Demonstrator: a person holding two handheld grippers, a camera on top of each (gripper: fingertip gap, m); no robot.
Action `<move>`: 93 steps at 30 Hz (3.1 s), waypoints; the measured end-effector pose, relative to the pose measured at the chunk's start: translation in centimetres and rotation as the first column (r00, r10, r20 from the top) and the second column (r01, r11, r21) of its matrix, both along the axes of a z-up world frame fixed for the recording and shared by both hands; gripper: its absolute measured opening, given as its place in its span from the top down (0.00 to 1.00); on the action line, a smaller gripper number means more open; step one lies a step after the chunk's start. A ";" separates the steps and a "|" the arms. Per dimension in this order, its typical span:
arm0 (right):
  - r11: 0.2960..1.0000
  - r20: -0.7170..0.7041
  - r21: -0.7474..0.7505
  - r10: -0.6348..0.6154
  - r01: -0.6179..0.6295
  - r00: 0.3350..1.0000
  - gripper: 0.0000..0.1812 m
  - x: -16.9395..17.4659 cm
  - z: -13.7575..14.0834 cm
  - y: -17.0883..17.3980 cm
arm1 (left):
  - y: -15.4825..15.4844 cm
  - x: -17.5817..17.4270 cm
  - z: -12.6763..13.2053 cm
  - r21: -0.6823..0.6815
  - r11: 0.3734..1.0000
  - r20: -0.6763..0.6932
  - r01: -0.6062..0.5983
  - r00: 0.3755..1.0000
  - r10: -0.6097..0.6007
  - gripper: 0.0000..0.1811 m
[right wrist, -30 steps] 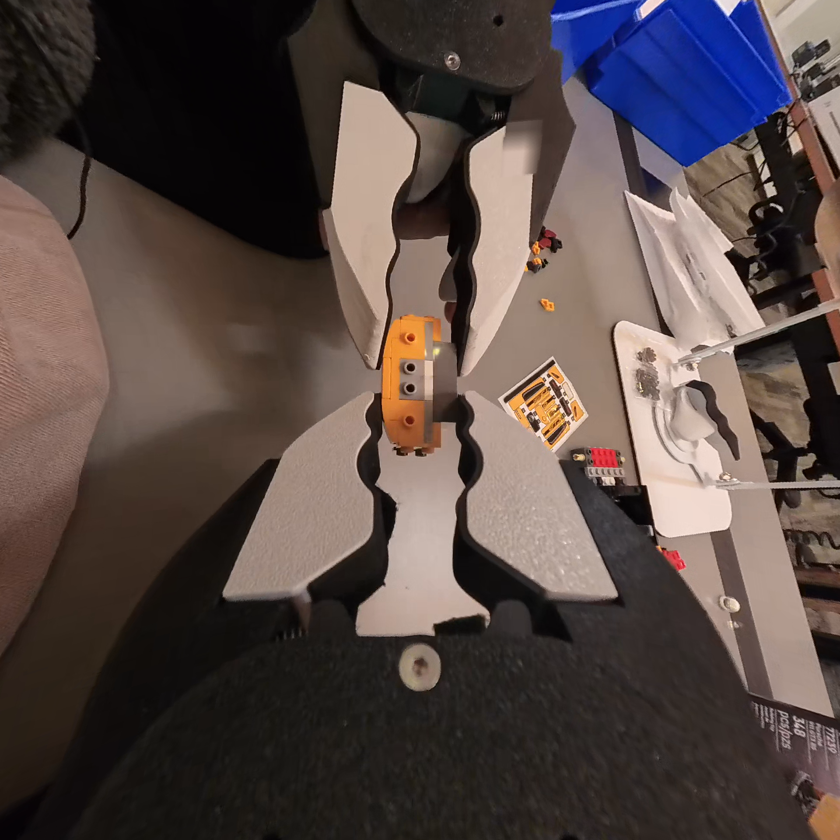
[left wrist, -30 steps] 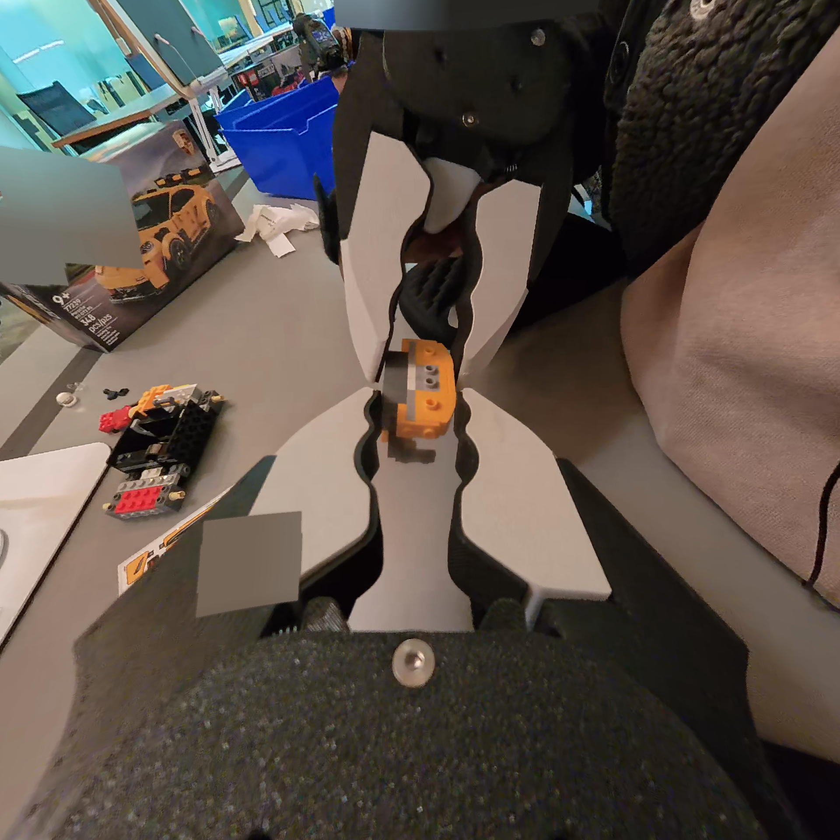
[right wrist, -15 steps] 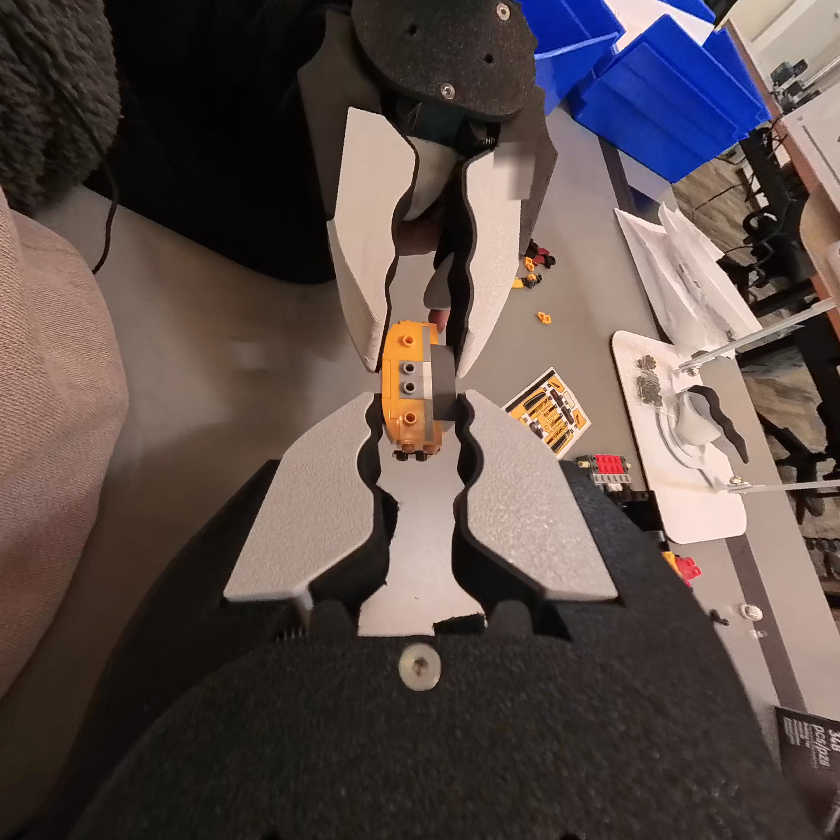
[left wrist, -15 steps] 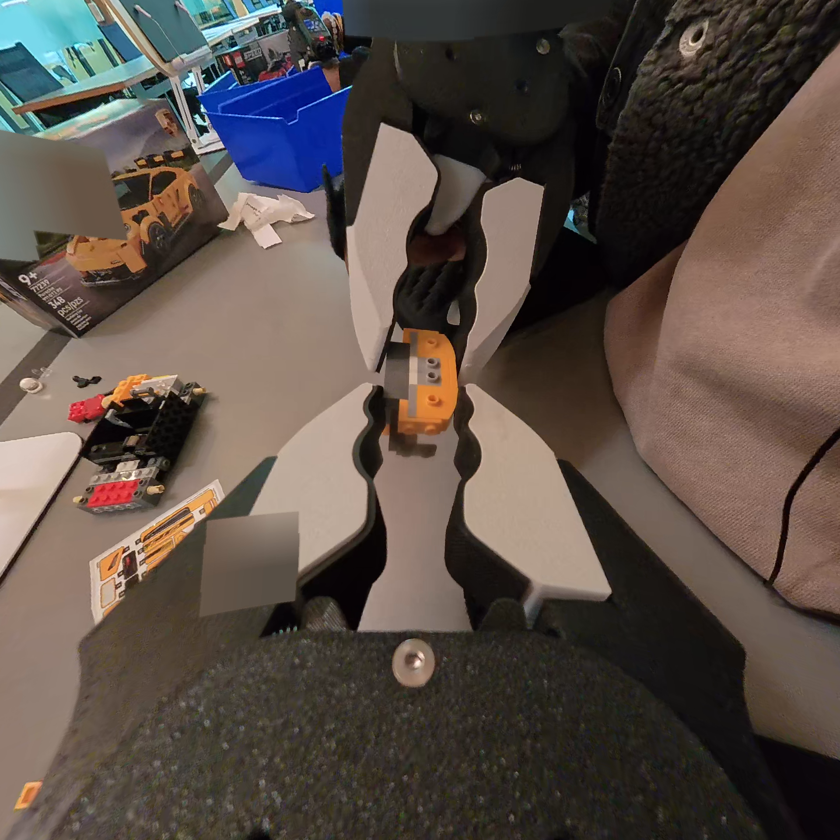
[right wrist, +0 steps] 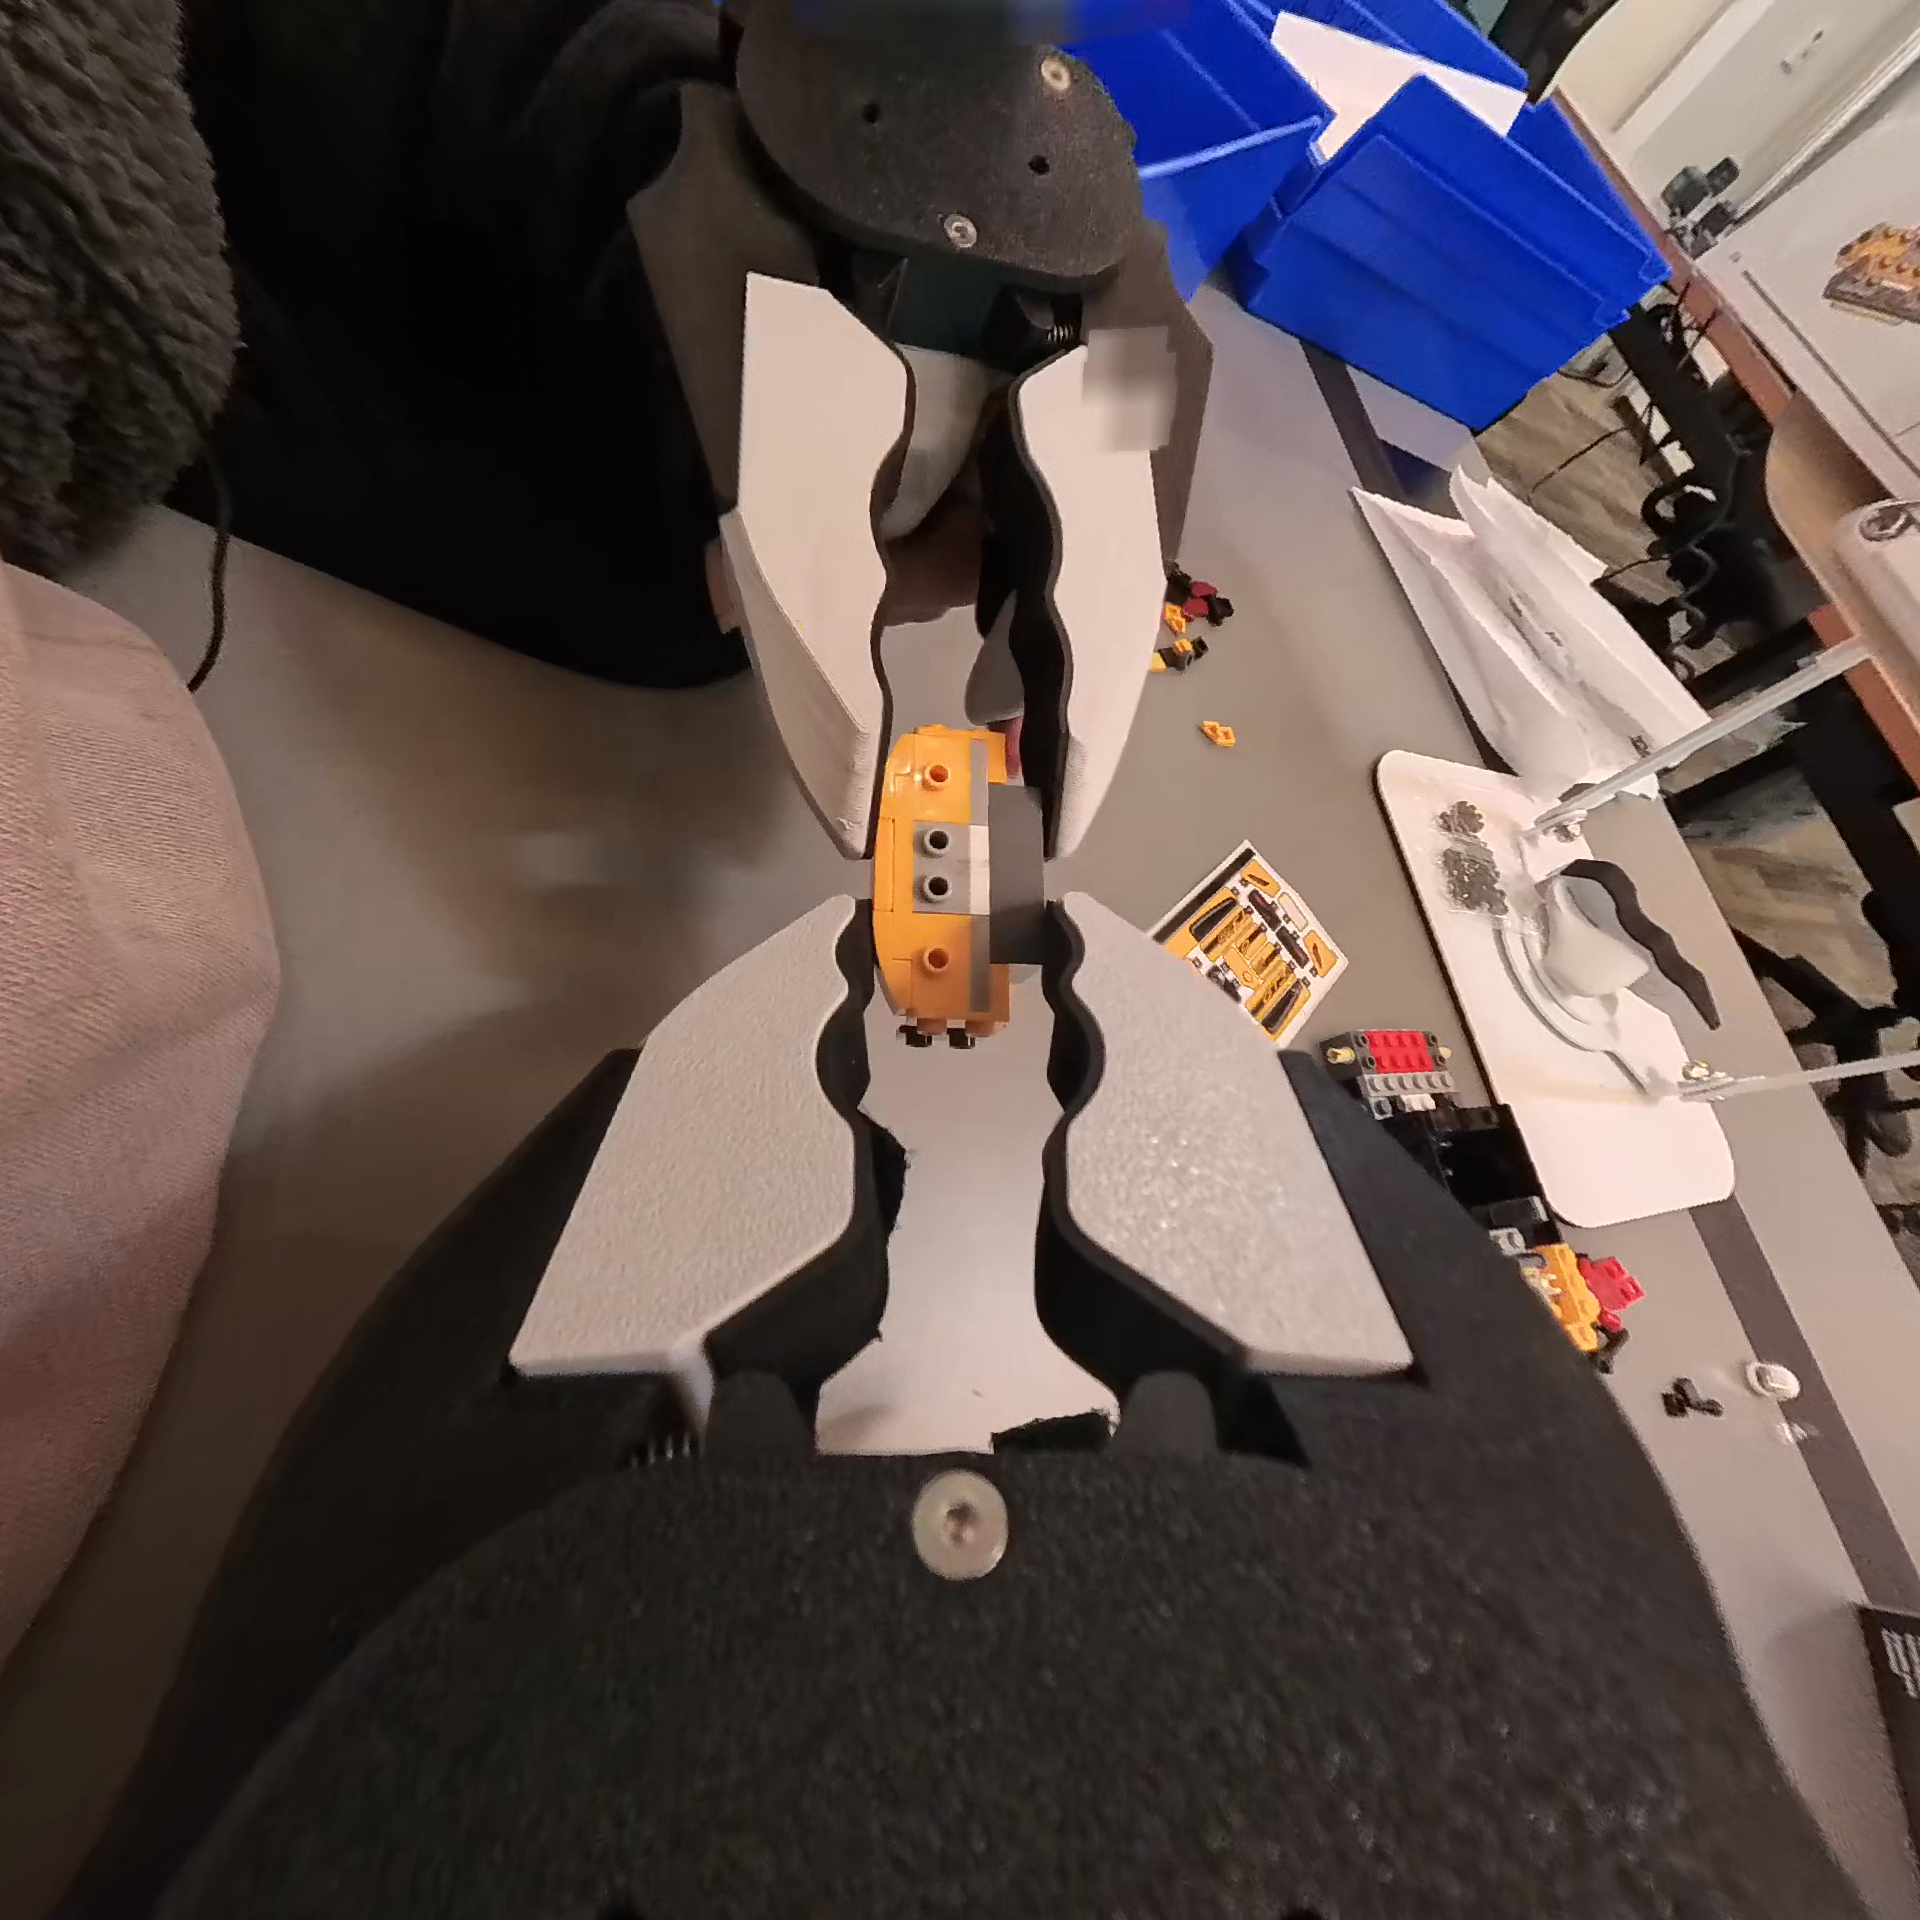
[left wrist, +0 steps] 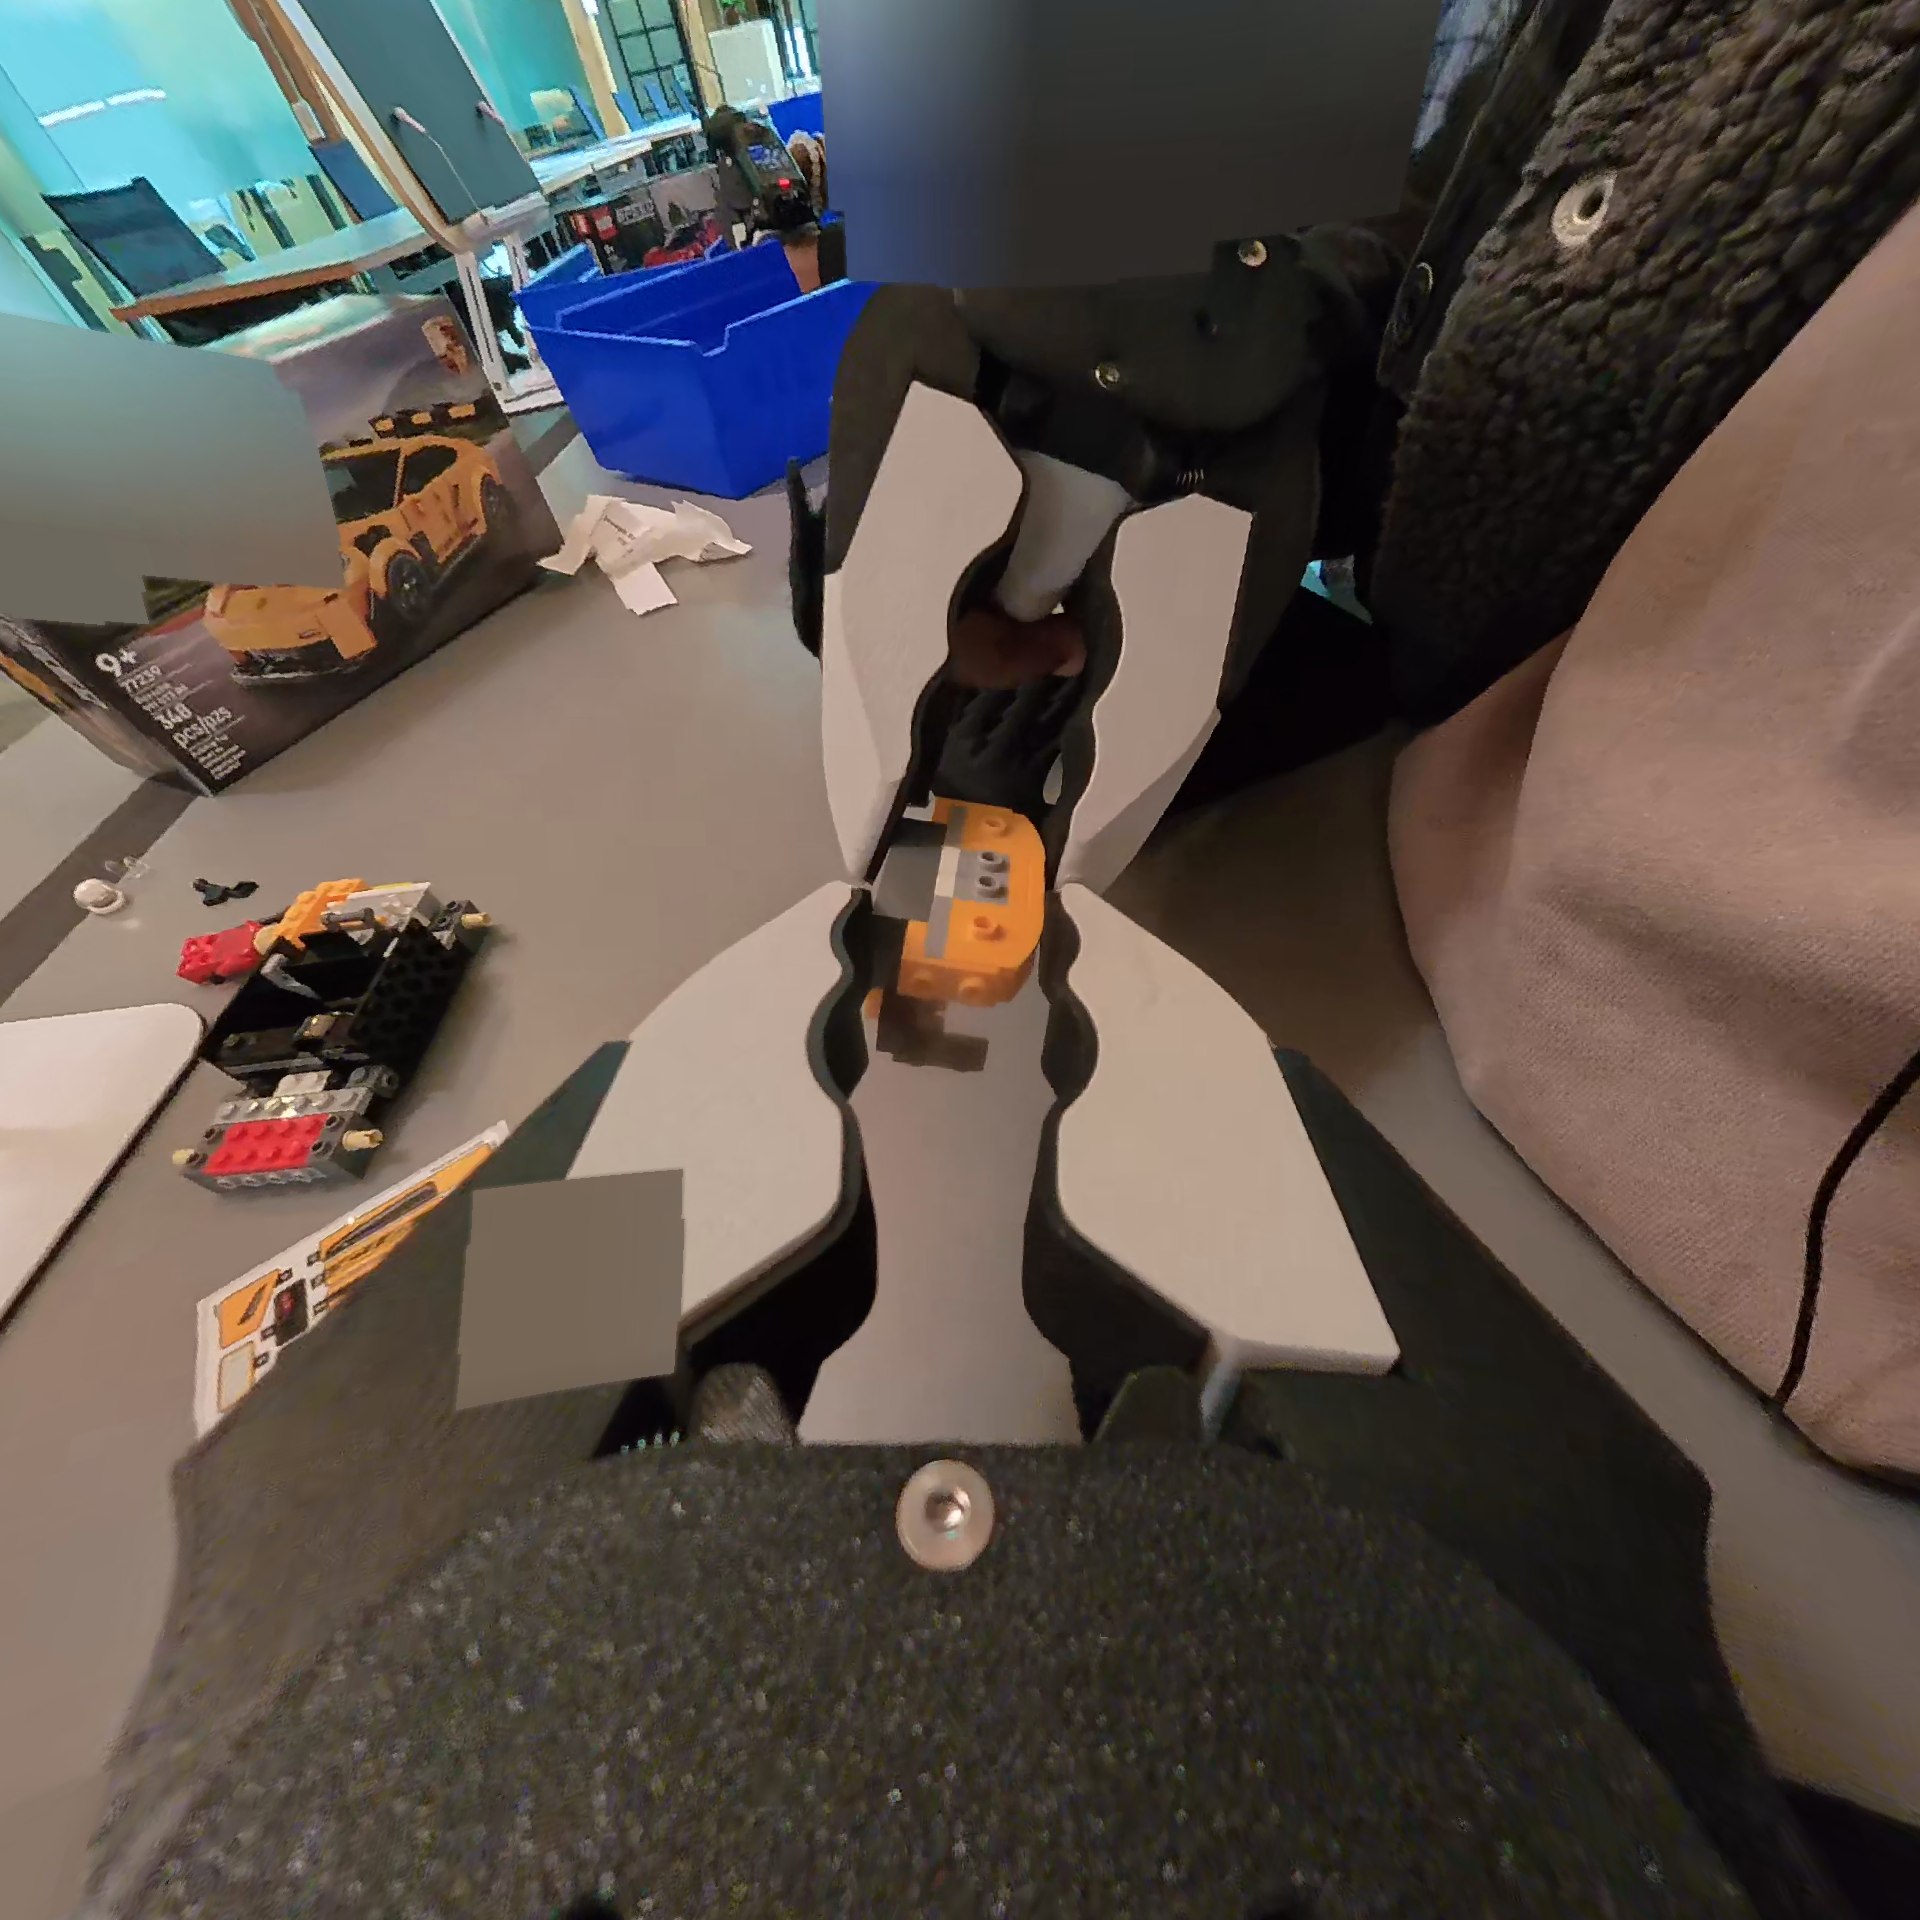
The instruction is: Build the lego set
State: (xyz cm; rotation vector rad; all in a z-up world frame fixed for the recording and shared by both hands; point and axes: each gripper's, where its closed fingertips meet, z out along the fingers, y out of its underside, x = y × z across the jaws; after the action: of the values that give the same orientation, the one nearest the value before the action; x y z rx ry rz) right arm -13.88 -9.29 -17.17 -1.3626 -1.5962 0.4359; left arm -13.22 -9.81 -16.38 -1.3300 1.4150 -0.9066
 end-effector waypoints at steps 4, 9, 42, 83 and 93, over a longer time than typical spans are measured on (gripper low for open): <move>1.000 0.004 -0.006 0.017 -0.017 1.000 0.83 -0.1 0.0 -0.4 | -0.3 -0.1 -0.2 -0.014 1.000 -0.034 0.016 0.999 -0.017 0.83; 1.000 -0.008 -0.010 0.006 -0.006 1.000 0.83 0.1 0.0 -0.4 | -0.4 0.1 -0.2 -0.020 0.999 -0.016 0.024 1.000 -0.025 0.83; 0.157 -0.484 -0.874 -0.350 -0.459 0.802 0.82 4.3 4.6 -1.0 | -0.4 3.2 4.2 -0.147 0.989 0.210 -0.021 0.976 0.052 0.82; 0.540 0.592 -0.595 -0.208 0.596 0.779 0.89 5.9 -5.8 10.4 | 7.0 -0.7 -3.6 -0.084 0.914 -0.135 -0.397 0.913 0.385 0.81; 0.695 0.177 -0.679 -0.157 0.236 0.972 0.79 7.1 -6.0 8.4 | 7.4 -0.8 -4.1 -0.120 0.901 -0.147 -0.417 0.905 0.399 0.82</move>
State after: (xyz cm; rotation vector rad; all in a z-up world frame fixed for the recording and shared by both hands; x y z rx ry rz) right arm -6.73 -0.89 -23.14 -2.1410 -1.3844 0.9131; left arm -14.04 -2.39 -20.44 -1.7396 1.1051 -0.6669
